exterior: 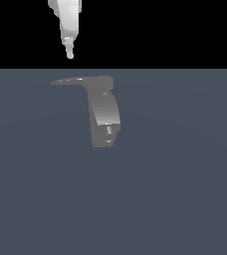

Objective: Turn on the faucet by rotating a designated handle.

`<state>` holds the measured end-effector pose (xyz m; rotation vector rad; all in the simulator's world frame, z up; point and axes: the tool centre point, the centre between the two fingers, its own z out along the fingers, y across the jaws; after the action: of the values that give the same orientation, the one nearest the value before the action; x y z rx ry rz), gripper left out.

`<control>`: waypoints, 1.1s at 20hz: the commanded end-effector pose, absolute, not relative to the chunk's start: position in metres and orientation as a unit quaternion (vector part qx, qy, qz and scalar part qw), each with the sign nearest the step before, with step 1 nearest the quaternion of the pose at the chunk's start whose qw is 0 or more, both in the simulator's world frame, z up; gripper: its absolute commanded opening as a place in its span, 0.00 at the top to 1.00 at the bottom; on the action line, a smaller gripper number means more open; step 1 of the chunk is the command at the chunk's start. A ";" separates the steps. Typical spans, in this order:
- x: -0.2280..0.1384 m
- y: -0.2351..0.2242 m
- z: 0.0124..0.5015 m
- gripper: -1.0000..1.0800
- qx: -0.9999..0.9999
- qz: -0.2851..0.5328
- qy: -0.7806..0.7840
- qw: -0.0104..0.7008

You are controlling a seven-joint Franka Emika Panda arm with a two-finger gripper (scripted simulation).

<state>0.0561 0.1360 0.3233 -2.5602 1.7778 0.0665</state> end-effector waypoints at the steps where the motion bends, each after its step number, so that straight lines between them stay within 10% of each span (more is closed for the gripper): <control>1: 0.066 0.144 0.309 1.00 -0.804 0.018 0.594 0.009; 22: 0.101 0.178 0.249 1.00 -0.733 0.000 0.680 0.000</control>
<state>0.1009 0.1775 0.2490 -2.3060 2.1341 0.0015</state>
